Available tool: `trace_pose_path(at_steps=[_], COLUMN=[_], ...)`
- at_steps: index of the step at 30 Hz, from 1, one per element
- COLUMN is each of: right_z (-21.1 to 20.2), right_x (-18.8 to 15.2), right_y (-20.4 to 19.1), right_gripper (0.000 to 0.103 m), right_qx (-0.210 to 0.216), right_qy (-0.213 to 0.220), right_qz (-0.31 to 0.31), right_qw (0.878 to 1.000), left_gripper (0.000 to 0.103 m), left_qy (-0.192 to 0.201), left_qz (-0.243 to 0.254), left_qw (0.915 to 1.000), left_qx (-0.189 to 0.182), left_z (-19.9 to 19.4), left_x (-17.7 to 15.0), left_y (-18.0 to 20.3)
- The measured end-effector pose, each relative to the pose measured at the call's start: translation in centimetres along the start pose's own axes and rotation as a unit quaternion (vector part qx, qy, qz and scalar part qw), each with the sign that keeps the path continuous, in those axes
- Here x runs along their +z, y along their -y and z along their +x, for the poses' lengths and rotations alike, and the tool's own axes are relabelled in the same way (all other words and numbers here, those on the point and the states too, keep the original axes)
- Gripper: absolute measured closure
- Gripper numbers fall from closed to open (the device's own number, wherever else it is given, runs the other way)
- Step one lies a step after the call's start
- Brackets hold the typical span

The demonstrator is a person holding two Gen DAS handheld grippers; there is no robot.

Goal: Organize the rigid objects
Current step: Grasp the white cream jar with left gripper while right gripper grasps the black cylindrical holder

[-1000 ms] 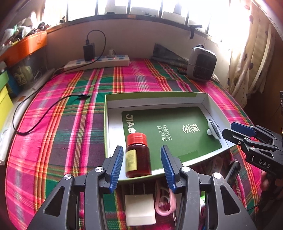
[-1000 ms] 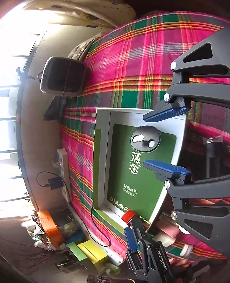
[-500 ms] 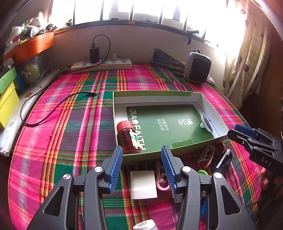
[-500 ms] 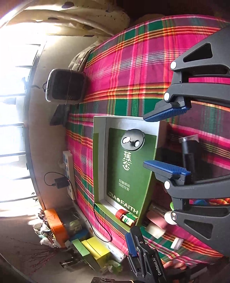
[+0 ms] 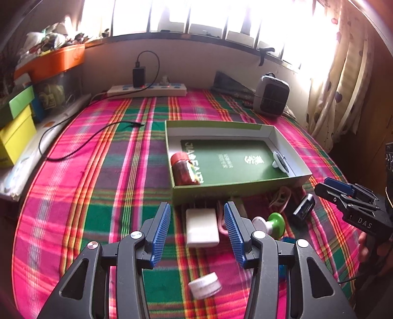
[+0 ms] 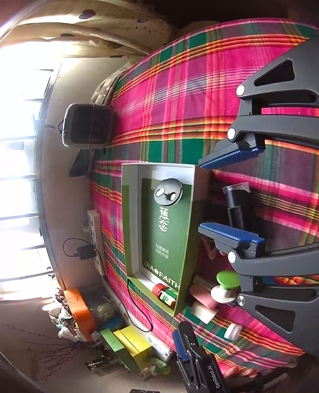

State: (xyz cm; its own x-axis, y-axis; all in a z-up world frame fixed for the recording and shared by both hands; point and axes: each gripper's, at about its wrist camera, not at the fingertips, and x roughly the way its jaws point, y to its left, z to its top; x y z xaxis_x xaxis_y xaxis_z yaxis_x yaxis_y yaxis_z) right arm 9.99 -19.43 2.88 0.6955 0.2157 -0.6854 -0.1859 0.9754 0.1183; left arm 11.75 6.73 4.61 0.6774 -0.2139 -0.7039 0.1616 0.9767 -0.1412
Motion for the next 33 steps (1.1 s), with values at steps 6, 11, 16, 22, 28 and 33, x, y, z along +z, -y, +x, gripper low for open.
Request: trace_pose_path(at_steps=[6,11,16,22,28,33], right_z=[-0.5,-0.1,0.6,1.3,2.0,2.6], right_x=[-1.0,-1.7,-2.0,-1.7,-1.3,-1.4], right_y=[-0.3,-1.0,-1.4,-2.1,-3.1,-3.5], right_gripper=[0.056,0.056,0.055,0.042,0.041,0.041], right_qx=[-0.002,-0.01,-0.01,-0.03,-0.065,-0.102], right_qy=[0.001,-0.004,-0.011,-0.018,-0.026,-0.036], right_qz=[0.004,0.01,0.038,0.05,0.036,0.029], right_qw=[1.0,1.0,0.999,0.998,0.997,0.994], left_gripper=[0.058,0.058,0.057,0.056,0.056,0.056], left_qy=[-0.004,-0.01,-0.016,-0.021,-0.03,-0.036], left_qz=[-0.019,-0.03,-0.032,-0.034,-0.028,-0.023], left_qw=[0.9998,0.9995,0.9993,0.9991,0.999,0.9989], left_qx=[-0.002,-0.007,-0.009,-0.014,-0.016,-0.019], left_z=[-0.6,-0.7,-0.9,-0.8,-0.4,0.0], left_x=[-1.5,-2.7,-3.8,-4.6,-5.2,-5.6], left_y=[-0.9,-1.1,-1.1,-1.2,-0.9,-0.6])
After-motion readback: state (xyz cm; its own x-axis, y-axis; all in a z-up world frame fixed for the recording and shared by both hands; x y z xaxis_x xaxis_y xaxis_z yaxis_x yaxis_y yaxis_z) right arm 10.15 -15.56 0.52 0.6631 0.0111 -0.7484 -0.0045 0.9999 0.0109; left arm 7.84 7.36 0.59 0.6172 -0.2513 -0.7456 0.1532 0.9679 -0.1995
